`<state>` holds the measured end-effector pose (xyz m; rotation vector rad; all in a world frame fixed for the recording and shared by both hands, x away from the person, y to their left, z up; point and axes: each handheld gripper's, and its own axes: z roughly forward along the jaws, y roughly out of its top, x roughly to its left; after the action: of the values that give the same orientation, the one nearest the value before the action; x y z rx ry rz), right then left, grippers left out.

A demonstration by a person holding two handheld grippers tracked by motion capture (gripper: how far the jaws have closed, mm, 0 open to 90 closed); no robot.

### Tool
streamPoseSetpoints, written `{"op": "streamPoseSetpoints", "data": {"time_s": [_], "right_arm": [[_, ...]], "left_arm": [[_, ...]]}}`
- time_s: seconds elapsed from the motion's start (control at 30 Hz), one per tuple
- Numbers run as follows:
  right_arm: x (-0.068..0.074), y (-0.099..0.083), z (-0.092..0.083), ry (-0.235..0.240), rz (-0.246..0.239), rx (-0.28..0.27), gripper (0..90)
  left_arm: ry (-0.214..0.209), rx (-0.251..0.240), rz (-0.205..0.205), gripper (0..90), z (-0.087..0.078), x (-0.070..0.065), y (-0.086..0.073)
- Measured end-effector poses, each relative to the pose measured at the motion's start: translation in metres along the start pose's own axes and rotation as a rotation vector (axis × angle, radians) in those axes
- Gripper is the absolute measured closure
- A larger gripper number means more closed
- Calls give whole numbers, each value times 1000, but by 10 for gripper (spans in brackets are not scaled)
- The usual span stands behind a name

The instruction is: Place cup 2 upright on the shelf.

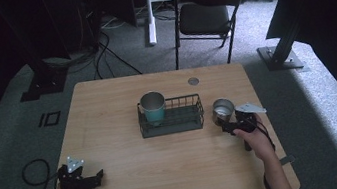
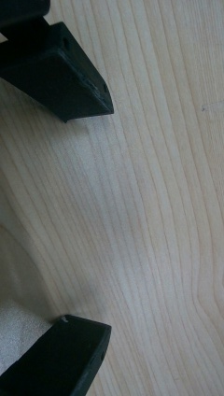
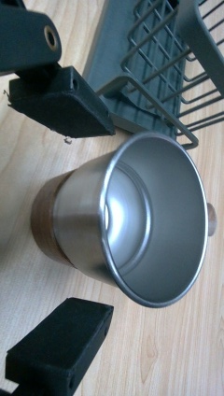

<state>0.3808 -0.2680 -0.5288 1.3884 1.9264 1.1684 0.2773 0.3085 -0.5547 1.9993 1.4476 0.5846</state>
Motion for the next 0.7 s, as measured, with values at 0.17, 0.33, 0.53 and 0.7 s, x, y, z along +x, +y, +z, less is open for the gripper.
{"op": "streamPoseSetpoints", "data": {"time_s": [0.17,0.33,0.53,0.7], "right_arm": [[-1,0,4,0,6,-2,121],[-3,0,7,-1,13,-6,120],[-3,2,11,1,12,-13,120],[-2,5,14,3,10,-21,120]], "left_arm": [[0,0,0,4,0,0,0],[0,0,0,4,0,0,0],[0,0,0,4,0,0,0],[0,0,0,4,0,0,0]]}}
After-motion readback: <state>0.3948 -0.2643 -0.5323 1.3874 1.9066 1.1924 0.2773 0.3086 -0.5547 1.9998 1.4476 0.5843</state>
